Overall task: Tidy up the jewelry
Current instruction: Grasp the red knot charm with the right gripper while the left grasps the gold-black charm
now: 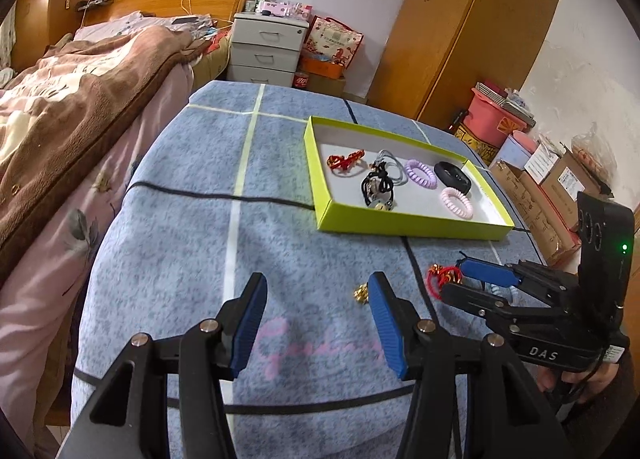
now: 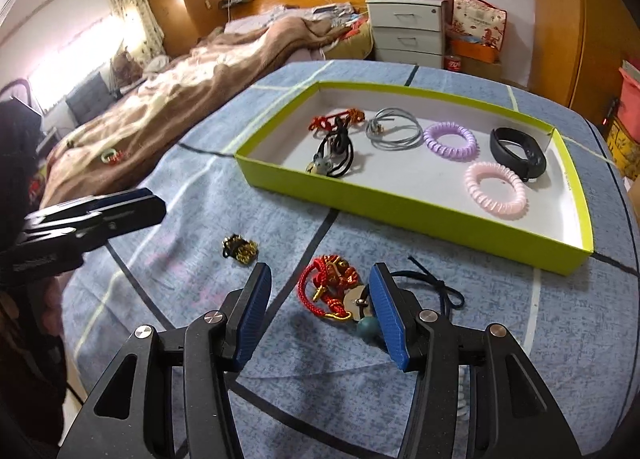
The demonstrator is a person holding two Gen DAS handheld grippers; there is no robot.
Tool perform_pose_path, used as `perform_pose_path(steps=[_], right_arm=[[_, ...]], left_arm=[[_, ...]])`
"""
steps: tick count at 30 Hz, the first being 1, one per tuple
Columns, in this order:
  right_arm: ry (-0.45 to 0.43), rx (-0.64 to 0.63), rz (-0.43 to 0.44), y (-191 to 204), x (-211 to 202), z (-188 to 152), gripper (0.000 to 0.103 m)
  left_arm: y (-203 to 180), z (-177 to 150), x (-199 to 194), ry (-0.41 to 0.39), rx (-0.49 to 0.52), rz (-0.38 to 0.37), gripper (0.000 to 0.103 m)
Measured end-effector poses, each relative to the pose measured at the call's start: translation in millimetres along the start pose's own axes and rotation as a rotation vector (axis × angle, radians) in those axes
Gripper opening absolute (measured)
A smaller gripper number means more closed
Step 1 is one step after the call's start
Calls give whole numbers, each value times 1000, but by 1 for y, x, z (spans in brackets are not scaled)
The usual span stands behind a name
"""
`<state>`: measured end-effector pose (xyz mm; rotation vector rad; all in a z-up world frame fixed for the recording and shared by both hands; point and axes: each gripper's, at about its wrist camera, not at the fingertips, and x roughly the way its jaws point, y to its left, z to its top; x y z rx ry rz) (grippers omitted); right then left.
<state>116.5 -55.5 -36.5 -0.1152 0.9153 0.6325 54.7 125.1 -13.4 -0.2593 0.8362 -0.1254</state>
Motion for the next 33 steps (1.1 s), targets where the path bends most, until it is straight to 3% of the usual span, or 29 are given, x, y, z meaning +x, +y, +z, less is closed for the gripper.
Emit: perform_pose_path(steps=[8,14,20,33], right_arm=[[21,-20,-31,8,10,-2,51],[37,-30,-57,11,12,-5,27],[28,-18,-50,13,7,-10,18],[-110,98,32,0,-36,-10,16]], left_arm=[[7,-7,-2,11,-8,-5,55],[10,-9,-1,16,-16,-4,55],[8,-10,4,29,-10,-1,55],[-10,-10,22,75,33,-42,55]])
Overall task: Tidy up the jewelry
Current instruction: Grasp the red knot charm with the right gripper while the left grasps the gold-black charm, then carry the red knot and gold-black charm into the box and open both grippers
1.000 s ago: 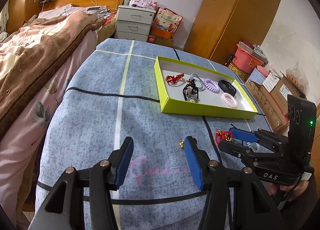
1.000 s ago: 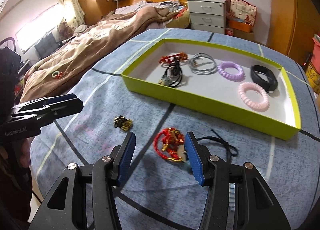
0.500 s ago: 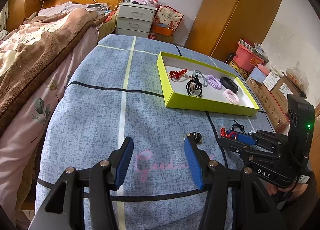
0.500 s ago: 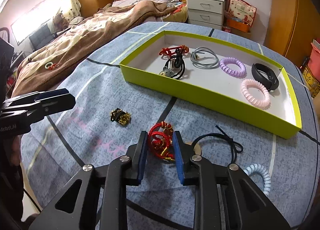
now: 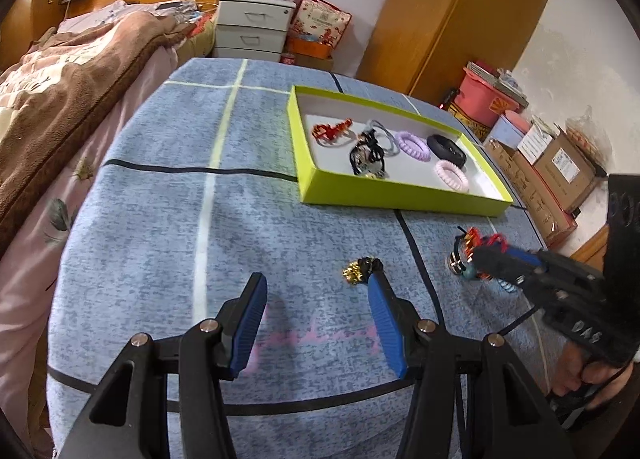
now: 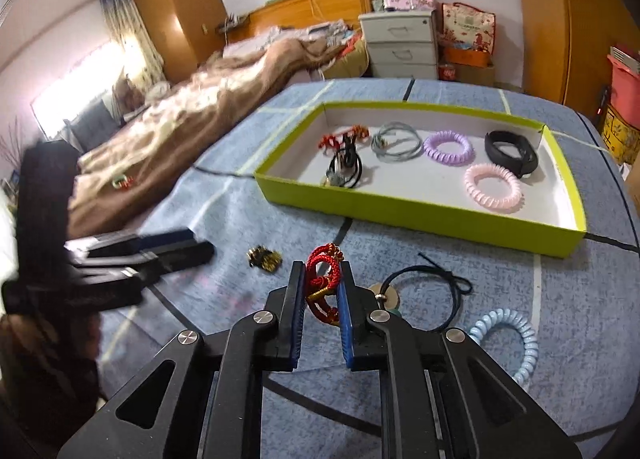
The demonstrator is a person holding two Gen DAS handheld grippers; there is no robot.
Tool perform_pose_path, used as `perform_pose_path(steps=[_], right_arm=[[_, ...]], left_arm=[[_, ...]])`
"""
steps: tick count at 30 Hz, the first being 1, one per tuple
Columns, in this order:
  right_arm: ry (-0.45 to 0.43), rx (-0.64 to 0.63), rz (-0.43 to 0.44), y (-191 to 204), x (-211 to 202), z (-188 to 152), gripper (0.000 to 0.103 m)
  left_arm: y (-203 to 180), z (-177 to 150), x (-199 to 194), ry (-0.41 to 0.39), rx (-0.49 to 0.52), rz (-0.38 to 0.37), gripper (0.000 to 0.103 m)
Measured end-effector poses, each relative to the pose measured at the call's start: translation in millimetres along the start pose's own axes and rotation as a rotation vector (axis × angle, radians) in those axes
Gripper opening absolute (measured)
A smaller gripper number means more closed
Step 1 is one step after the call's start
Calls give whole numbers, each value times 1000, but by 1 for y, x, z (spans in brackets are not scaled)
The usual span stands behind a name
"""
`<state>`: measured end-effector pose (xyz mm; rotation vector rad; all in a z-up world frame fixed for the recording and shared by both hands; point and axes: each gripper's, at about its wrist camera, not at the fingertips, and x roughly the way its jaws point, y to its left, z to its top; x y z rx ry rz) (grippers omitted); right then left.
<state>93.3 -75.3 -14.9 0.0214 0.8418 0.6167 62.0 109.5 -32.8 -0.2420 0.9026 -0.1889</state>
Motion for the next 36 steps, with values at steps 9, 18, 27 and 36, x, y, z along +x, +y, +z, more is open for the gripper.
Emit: perform_pose_path(steps=[9,18,27,36], right_arm=[[-45,38,-3,-8,-18,2,16],[-59,77,-26,-23,-27,-3,16],[-68,85,-21,-27,-28,-3,16],[-68,95,-15,-29,-27,-4,16]], left_arm=[[-20,5,18,39,85,5,55],[-41,9,34,52,189,88,55],[-44,9,34,48,203,102,44],[-44,8,33,48,190,87,27]])
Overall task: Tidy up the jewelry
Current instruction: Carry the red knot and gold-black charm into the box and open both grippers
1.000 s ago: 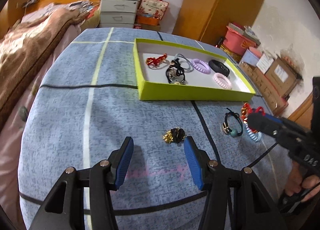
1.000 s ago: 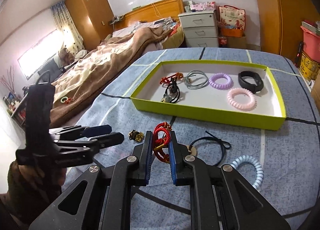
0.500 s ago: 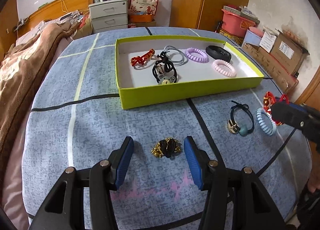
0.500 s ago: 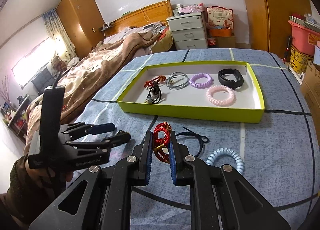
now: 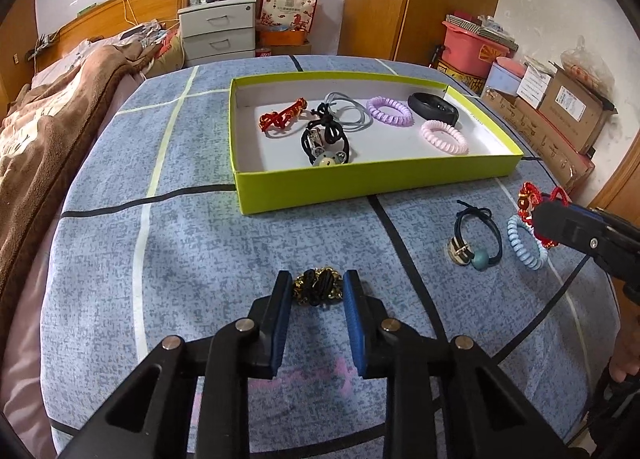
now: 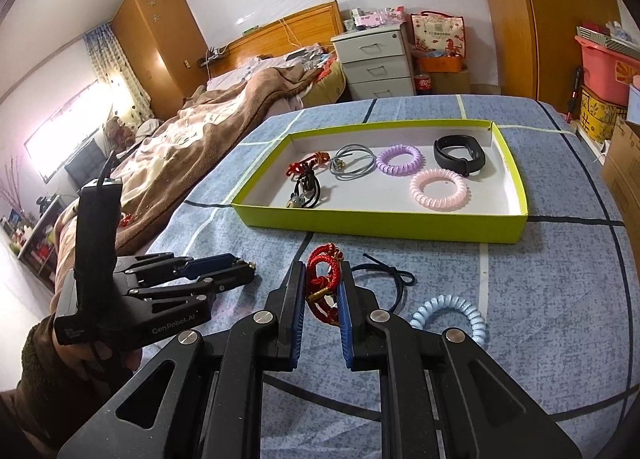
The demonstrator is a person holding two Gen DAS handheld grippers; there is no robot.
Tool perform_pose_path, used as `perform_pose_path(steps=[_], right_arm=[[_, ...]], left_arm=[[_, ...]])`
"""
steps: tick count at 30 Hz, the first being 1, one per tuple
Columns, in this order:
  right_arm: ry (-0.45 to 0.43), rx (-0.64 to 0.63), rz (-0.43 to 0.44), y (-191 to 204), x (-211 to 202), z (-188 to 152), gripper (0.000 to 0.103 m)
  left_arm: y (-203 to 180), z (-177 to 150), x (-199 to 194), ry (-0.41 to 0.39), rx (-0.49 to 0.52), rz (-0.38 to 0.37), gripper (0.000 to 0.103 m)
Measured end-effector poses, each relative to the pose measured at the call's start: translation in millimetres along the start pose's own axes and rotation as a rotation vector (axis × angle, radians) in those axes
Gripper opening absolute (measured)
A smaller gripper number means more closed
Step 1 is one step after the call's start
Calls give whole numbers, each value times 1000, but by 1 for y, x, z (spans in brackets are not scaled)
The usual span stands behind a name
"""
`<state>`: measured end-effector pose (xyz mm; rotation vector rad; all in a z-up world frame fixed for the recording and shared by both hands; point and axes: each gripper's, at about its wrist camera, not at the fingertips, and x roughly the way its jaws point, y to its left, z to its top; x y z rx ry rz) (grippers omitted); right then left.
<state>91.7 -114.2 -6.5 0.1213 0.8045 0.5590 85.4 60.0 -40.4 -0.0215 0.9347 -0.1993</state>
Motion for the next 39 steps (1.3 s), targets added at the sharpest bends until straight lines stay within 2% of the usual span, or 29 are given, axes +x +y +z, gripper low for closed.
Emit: perform_pose_path(steps=[12,25,30,39], right_arm=[[-12,-3,-18,-3,0,6,16],[-32,-8,-60,-17,12,37,16],[-28,-14,-64,-21,28,54,16],[16,-31,-94,-31,67,75,16]], left_arm=[[3,8,-12,-34,-28,-24,27],[9,49,-22,-104,-33,-38,27],[11,67,-15,-117,-37,-34,27],[20,82,11,-83,-70,-33,27]])
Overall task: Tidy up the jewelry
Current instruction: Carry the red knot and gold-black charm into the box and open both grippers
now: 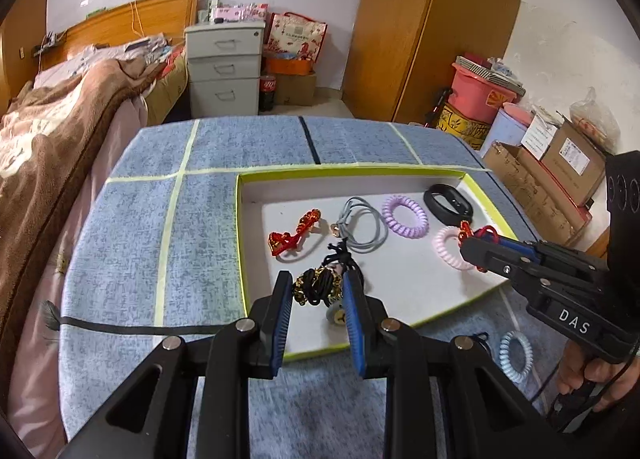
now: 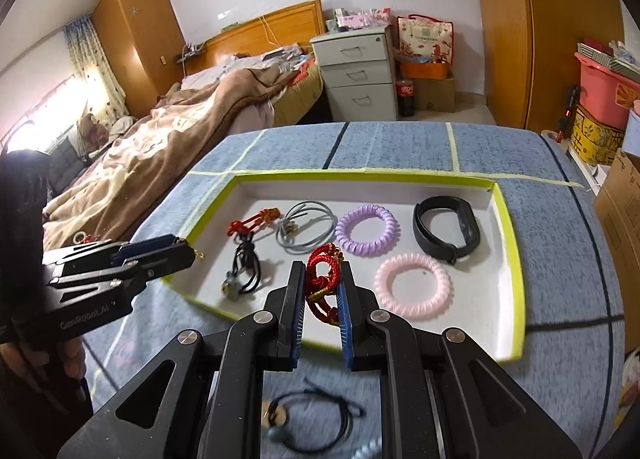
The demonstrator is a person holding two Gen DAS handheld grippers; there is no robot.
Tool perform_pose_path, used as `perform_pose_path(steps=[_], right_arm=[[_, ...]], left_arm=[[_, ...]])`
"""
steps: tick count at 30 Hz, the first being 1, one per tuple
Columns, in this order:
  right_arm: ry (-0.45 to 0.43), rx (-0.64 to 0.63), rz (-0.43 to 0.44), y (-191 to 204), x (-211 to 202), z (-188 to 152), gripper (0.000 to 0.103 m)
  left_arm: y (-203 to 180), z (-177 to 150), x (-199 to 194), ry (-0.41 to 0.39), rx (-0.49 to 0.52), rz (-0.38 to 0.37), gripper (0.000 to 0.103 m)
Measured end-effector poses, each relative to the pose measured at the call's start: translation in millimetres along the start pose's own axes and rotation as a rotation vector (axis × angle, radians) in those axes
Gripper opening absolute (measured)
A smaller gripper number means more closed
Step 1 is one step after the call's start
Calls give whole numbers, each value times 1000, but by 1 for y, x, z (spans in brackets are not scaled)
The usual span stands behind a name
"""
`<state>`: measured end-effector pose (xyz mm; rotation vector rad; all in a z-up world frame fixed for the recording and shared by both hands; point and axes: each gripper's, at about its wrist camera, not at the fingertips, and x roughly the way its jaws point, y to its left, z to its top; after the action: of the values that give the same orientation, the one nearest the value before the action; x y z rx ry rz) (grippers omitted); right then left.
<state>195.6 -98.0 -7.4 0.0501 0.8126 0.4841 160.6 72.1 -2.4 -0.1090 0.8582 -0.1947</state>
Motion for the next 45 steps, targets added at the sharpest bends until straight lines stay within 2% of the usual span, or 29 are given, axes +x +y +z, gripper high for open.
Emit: perform_pose_path(steps=[3,16,27,36,43,45], right_arm=[[31,-6,-4,-1,15,3,16],[129,-59,-53,-2,48,4,16],[112,-71,-128,-14,53,13,16],[110,-72,-113,-15,51,14,16],[118,-64,-106,-13,51,11,24],[117,-63,-108,-13,50,10,33]], left_arm=[[-1,0,6,0,21,24,27],[2,3,29,48,16,16,27],[0,5,39,61,24,32,27],[0,5,40,66,21,23,28],[-1,5,39,59,20,30,38],[-1,5,39,61,17,23,39]])
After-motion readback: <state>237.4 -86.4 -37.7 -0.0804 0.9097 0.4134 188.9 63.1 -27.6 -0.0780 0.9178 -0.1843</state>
